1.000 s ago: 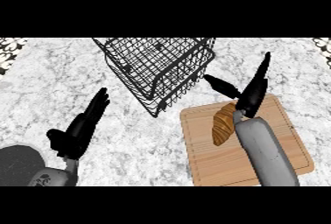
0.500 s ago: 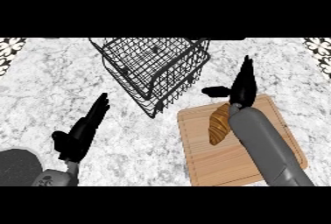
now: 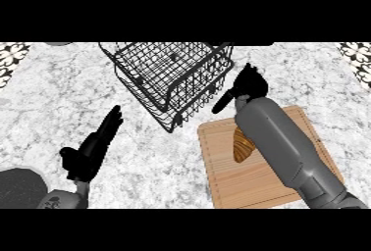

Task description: Pick the croissant from the cutting board and place it in the tiered basket

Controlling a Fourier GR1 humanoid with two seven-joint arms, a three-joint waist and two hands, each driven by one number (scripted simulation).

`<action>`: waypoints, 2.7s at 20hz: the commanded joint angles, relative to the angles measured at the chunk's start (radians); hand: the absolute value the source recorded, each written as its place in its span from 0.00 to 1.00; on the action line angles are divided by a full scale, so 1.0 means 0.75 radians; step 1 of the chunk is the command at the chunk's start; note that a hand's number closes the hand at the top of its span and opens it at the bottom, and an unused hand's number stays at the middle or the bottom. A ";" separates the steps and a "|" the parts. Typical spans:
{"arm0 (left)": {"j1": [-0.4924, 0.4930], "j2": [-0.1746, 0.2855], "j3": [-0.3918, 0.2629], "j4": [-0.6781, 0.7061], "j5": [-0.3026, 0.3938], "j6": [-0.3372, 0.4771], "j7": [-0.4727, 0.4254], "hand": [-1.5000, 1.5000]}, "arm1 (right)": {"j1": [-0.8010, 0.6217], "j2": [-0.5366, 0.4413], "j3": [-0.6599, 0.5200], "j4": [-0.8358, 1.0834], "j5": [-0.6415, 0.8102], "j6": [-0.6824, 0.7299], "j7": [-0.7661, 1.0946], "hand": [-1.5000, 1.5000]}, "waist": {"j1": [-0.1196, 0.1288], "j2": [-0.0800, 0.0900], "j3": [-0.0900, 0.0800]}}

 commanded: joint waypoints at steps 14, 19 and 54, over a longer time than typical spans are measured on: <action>0.000 0.001 0.045 0.048 0.021 -0.030 -0.029 0.50 | -0.097 0.047 -0.064 0.051 0.112 0.337 0.504 0.00 | -0.030 0.011 0.008; -0.018 -0.039 0.012 0.019 -0.016 0.005 -0.019 0.50 | -0.035 0.088 -0.128 0.014 0.144 0.294 0.504 0.00 | -0.030 0.012 0.010; -0.058 -0.027 0.086 0.000 -0.014 -0.119 0.031 0.50 | 0.521 0.194 -0.202 -0.461 0.596 0.138 0.337 1.00 | 0.037 0.036 0.013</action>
